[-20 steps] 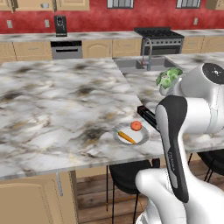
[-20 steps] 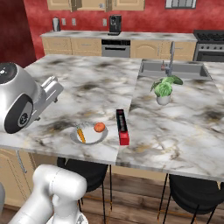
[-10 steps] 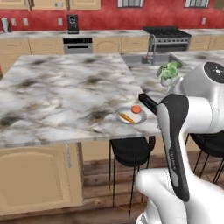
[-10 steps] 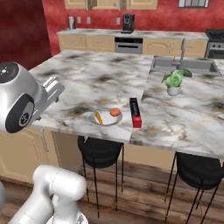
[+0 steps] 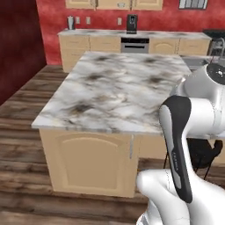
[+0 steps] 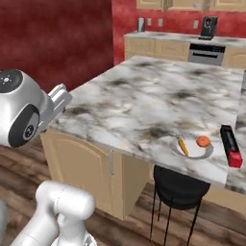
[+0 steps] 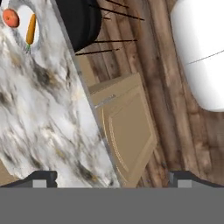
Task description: Retrieve the tupperware and aluminum foil from the cabinet and place them on the dining counter near the plate with carrot and squash to prepare for storing leftovers.
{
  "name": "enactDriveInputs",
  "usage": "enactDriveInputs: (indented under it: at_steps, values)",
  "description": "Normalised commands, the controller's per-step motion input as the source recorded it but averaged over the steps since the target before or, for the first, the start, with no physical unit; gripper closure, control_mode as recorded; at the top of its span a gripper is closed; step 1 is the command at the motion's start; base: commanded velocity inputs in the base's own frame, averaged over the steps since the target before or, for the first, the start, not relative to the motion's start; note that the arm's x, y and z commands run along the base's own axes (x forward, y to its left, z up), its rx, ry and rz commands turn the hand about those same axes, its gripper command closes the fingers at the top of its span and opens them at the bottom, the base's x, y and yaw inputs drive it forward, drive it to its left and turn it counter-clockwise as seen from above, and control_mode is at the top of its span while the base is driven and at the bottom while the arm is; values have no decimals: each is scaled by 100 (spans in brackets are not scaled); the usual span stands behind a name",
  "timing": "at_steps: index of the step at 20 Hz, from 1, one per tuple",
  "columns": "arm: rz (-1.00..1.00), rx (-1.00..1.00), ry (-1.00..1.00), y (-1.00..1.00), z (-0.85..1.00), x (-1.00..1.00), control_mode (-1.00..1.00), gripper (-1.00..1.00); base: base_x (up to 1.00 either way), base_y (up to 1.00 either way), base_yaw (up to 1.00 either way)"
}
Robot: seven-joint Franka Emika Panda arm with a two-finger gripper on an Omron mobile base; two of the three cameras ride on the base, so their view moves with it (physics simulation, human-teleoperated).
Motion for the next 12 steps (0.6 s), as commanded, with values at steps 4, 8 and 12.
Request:
enactDriveInputs:
  at_steps: [4,8,12]
  values:
    - [0,0,0,0,0,0,100,-100,21,100,41]
    - [0,0,0,0,0,0,100,-100,28,100,41]
    - [0,0,0,0,0,0,100,-100,45,100,36]
